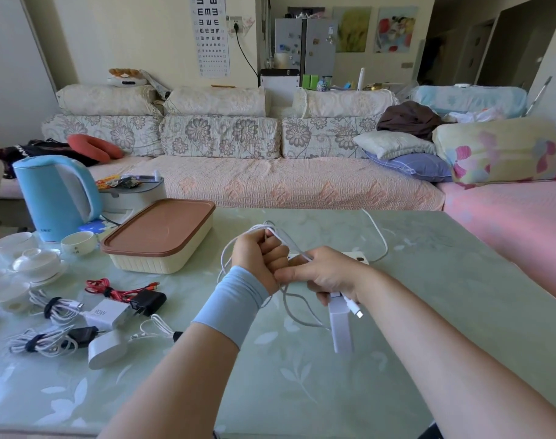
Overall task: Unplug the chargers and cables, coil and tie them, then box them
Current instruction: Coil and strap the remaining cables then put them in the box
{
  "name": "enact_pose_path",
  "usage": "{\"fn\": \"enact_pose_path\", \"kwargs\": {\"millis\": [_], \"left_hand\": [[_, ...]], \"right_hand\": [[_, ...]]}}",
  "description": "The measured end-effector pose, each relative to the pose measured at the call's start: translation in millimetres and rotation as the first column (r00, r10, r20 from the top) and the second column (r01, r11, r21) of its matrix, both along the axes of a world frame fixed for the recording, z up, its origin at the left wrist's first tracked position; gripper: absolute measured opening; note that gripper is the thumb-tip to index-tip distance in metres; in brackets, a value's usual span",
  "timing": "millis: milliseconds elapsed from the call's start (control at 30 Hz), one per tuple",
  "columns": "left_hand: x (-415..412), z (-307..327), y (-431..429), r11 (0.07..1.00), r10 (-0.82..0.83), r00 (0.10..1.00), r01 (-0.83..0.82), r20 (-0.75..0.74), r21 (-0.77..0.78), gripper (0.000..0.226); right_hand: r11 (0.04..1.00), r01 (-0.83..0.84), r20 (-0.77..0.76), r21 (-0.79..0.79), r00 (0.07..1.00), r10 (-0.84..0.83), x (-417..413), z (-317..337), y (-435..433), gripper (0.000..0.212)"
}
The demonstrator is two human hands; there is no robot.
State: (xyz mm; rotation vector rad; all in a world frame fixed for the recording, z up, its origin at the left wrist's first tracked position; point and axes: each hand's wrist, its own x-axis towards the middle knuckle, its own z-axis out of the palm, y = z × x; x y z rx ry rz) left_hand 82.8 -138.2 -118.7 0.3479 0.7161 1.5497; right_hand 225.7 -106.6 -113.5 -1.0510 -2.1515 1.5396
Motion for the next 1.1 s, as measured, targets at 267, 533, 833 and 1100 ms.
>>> {"fn": "enact_pose_path", "kwargs": {"millis": [267, 533, 833, 1100], "left_hand": [[-23, -1, 4, 0.999, -0.005, 0.995, 0.009, 0.102, -0.040, 0.044], [-27, -5, 1, 0.981, 0.195, 0.900, -0.171, 0.389, -0.094, 0.046], [-43, 2, -5, 0.943, 0.298, 0.916, -0.239, 0.269, -0.230, 0.044], [-46, -3, 0, 0.880, 0.427, 0.891, -0.369, 0.157, -0.299, 0.033]], "right_hand": [[0.990, 0.129, -0.051, 0.048, 0.991, -0.127, 0, 3, 3, 0.024], [0.996, -0.023, 0.143, 0.087, 0.990, 0.010, -7, -1, -8, 0.031], [0.954, -0.299, 0.520, 0.014, 0.817, 0.248, -7, 3, -11, 0.009], [0.887, -0.411, 0.392, -0.212, 0.795, 0.463, 5, 8, -2, 0.018]]}}
